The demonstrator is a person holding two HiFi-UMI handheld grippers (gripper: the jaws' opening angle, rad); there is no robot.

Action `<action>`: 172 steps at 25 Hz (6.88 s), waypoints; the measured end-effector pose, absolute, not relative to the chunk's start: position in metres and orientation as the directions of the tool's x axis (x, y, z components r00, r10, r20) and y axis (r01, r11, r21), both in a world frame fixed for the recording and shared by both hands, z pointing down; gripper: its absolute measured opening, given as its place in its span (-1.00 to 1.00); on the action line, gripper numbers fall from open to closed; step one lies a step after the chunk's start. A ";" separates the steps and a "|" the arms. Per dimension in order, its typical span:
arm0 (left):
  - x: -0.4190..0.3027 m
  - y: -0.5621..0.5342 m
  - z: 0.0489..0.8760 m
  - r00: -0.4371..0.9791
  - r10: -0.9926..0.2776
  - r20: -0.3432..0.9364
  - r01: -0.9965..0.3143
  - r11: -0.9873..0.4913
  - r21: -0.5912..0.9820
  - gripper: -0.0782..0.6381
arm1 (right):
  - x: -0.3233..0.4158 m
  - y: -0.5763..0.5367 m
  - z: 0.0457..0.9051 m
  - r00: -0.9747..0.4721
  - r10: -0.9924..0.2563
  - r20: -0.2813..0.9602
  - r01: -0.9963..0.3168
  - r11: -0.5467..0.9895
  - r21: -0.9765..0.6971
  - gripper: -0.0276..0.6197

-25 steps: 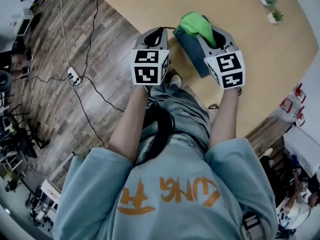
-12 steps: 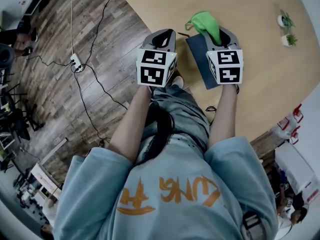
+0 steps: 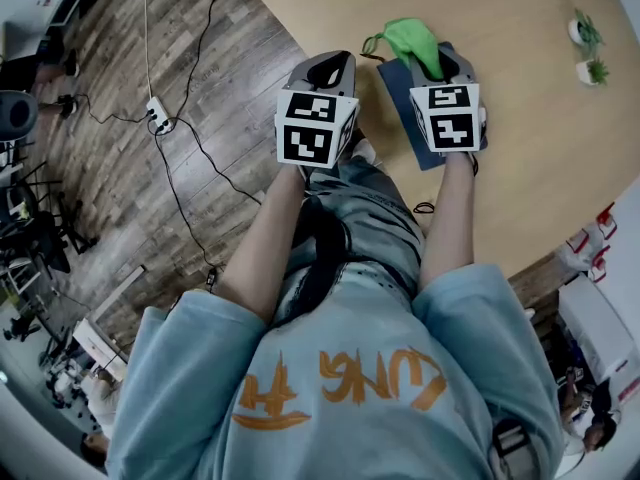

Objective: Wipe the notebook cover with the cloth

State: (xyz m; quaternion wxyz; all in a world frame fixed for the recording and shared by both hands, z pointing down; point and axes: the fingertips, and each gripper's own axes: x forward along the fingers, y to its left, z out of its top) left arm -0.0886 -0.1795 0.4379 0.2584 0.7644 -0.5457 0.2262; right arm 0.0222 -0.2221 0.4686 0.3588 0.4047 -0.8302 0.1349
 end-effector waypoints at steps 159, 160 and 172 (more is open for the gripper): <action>-0.038 -0.170 0.476 0.349 -0.648 0.677 -0.936 -0.278 0.216 -0.73 | 0.097 -0.219 0.467 -0.353 -0.635 0.687 -0.861 0.507 0.027 -0.57; -0.037 -0.169 0.475 0.351 -0.646 0.677 -0.935 -0.283 0.215 -0.73 | 0.098 -0.217 0.467 -0.351 -0.637 0.686 -0.863 0.504 0.027 -0.57; -0.010 -0.155 0.466 0.388 -0.616 0.686 -0.911 -0.370 0.182 -0.73 | 0.114 -0.187 0.465 -0.347 -0.641 0.684 -0.881 0.474 -0.003 -0.57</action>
